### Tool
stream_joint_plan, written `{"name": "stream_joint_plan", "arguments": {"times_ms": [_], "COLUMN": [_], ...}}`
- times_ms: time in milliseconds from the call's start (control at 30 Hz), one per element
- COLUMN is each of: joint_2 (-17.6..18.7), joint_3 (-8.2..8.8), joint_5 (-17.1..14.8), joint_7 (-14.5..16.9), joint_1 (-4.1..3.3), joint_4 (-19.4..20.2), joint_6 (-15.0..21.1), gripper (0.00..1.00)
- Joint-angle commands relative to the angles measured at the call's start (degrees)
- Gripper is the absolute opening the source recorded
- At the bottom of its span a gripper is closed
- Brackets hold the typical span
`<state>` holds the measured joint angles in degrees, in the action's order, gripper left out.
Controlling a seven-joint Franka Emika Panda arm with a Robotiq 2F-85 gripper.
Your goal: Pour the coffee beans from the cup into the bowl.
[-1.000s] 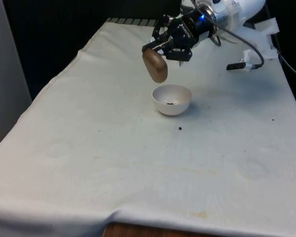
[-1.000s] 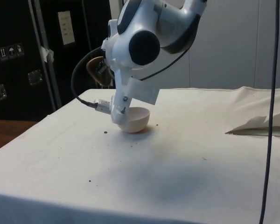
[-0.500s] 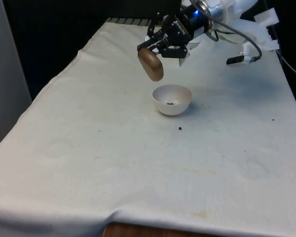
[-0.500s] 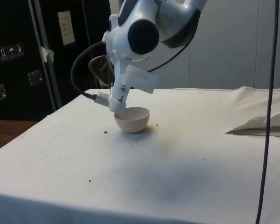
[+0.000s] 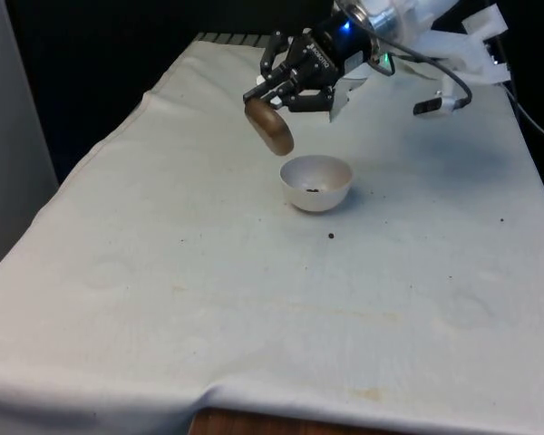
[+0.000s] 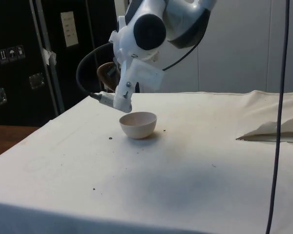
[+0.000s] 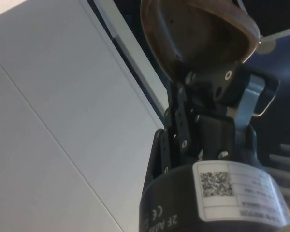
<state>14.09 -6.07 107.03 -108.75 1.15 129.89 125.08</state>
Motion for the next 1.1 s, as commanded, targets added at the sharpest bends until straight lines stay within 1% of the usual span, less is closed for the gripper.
{"name": "stream_joint_plan", "arguments": {"times_ms": [0,100,133,167,267,367,400,433,633,667,700,833,900,933,967,1067], "joint_2": [-0.17,-0.06,0.00,0.06,0.57,1.32,1.15,1.49,2.46,2.46,2.64,3.21,3.67,3.44,3.78,4.24], "joint_3": [0.17,0.74,0.74,0.92,1.55,1.83,1.89,1.95,2.06,2.06,2.06,2.01,2.01,2.06,2.01,2.01], "joint_5": [-0.57,-0.80,-0.34,-0.92,-1.49,-2.01,-1.78,-2.12,-3.38,-3.04,-3.95,-5.04,-5.61,-4.98,-5.84,-6.70], "joint_7": [0.40,0.23,-0.06,0.17,-0.11,-0.57,-0.69,-0.69,-1.78,-2.01,-2.06,-2.86,-3.78,-3.78,-3.95,-4.47], "joint_1": [0.46,0.52,0.06,0.52,0.40,0.46,0.11,0.46,0.40,0.11,0.34,0.34,0.34,0.06,0.34,0.34], "joint_4": [-0.06,-0.23,-0.11,-0.40,-1.09,-1.89,-1.60,-2.06,-2.52,-2.46,-2.58,-2.64,-2.75,-2.46,-2.81,-2.98], "joint_6": [1.55,2.46,1.20,2.75,3.67,4.13,3.09,4.18,4.24,3.27,4.18,4.13,4.18,3.27,4.18,4.30], "gripper": [0.03,0.03,0.03,0.03,0.03,0.03,0.03,0.03,0.03,0.03,0.03,0.03,0.03,0.03,0.03,0.03]}}
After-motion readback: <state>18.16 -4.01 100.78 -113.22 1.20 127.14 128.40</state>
